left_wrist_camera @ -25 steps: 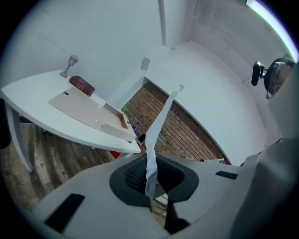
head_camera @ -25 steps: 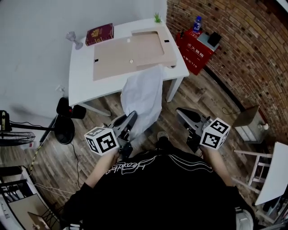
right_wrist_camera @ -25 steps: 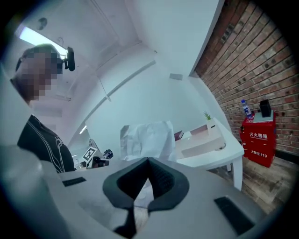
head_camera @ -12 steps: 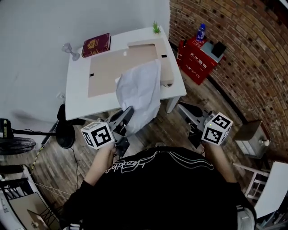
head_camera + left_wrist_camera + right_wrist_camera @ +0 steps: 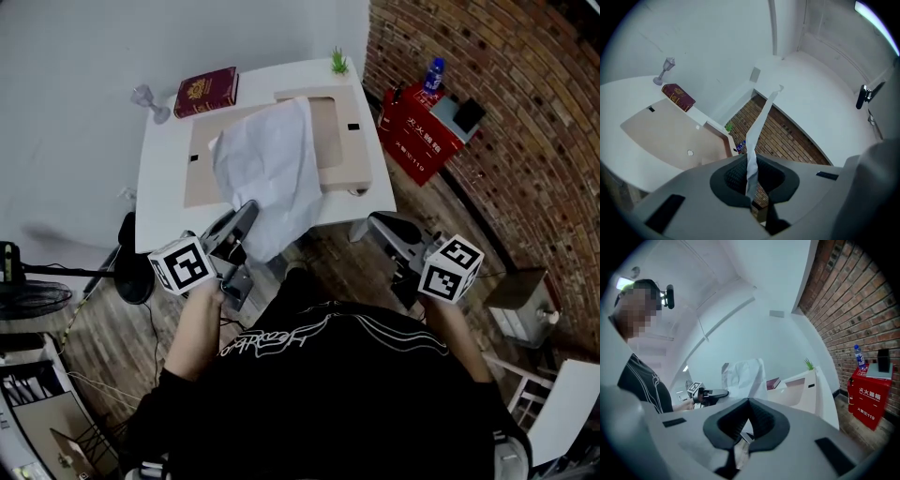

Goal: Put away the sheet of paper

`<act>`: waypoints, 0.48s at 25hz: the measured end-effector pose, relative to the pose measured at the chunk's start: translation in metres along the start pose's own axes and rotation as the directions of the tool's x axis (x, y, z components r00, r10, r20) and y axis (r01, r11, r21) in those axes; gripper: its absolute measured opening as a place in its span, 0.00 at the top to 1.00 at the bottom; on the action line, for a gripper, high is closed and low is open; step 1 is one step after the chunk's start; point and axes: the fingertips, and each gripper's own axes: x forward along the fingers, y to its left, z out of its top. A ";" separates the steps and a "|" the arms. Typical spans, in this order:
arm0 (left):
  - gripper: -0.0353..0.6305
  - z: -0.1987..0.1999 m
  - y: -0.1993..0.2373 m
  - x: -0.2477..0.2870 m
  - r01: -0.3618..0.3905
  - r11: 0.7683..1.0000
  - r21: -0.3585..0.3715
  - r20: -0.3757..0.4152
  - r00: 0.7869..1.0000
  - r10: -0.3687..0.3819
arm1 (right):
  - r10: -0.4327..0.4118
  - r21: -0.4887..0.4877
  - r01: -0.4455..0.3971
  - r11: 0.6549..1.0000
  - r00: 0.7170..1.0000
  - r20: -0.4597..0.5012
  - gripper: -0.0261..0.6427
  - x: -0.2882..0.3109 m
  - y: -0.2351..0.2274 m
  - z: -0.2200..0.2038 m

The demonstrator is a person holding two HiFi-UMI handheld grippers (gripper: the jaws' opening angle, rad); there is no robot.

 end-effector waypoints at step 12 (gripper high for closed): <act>0.88 0.103 0.065 0.011 0.032 0.997 -0.066 0.064 0.998 -0.028 | -0.055 0.001 0.055 0.998 0.998 0.002 0.96 0.069 -0.028 0.035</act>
